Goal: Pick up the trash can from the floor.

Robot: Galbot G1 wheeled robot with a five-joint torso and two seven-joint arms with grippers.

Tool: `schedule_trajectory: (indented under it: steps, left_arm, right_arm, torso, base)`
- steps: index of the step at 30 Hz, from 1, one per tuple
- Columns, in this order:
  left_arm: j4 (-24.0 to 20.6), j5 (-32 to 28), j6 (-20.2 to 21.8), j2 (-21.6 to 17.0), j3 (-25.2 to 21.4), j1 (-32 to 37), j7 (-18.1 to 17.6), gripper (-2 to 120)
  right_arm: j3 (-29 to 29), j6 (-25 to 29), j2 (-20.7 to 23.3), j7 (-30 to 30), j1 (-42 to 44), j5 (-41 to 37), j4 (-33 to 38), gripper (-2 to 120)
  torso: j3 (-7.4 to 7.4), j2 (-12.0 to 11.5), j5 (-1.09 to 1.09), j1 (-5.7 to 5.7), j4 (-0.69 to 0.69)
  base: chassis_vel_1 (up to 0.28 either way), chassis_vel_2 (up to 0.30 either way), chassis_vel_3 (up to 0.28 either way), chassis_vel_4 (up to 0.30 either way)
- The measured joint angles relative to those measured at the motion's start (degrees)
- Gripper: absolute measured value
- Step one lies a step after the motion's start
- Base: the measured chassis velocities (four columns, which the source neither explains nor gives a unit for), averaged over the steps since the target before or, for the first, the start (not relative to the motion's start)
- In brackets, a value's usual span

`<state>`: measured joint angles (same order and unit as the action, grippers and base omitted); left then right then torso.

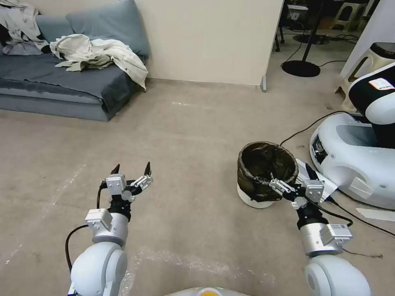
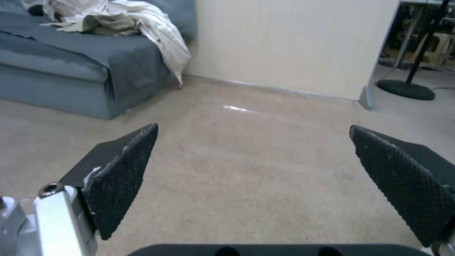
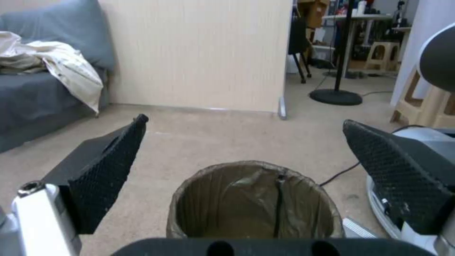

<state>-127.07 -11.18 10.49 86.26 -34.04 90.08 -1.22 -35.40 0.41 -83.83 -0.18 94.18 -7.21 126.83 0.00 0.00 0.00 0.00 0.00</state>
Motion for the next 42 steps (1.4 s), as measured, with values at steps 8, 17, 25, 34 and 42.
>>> schedule_trajectory:
  steps: [8, 17, 25, 34, 42]
  left_arm:
    - [0.4, 0.4, 0.4, 0.2, 0.3, -0.2, 0.5, 100]
    - [0.9, 0.5, 0.2, 0.2, 0.5, -0.2, 0.5, 100]
    - [1.5, 0.6, -0.3, 0.0, 0.6, -0.2, 0.3, 100]
    - [1.9, 1.0, -0.6, -0.1, 0.7, -0.4, 0.5, 100]
    - [3.2, 1.0, -1.1, -0.6, 0.7, -1.3, 1.2, 100]
  right_arm:
    - [-0.1, 0.6, 0.0, -0.2, 0.2, 0.0, -0.4, 100]
    - [-0.1, 1.4, -0.2, 0.0, 0.3, 0.3, -0.5, 100]
    - [0.1, 3.4, -0.5, 0.4, 0.4, 0.4, -1.2, 100]
    - [0.2, 4.7, -0.7, 0.5, 0.6, 0.3, -1.4, 100]
    - [0.4, 6.6, -1.1, 0.6, 1.0, 0.3, -2.2, 100]
  torso:
    - [0.00, 0.0, 0.00, 0.00, -0.01]
    - [0.00, 0.0, 0.00, 0.00, -0.01]
    - [0.00, 0.0, 0.00, 0.00, -0.02]
    - [0.00, 0.0, 0.00, -0.01, 0.01]
    - [0.00, 0.0, -0.01, -0.01, 0.00]
  base:
    - [-0.029, -0.031, -0.025, -0.027]
    - [-0.086, -0.087, -0.081, -0.080]
    - [-0.118, -0.106, -0.104, -0.114]
    - [-0.049, -0.068, -0.061, -0.070]
    - [0.000, 0.000, 0.000, 0.000]
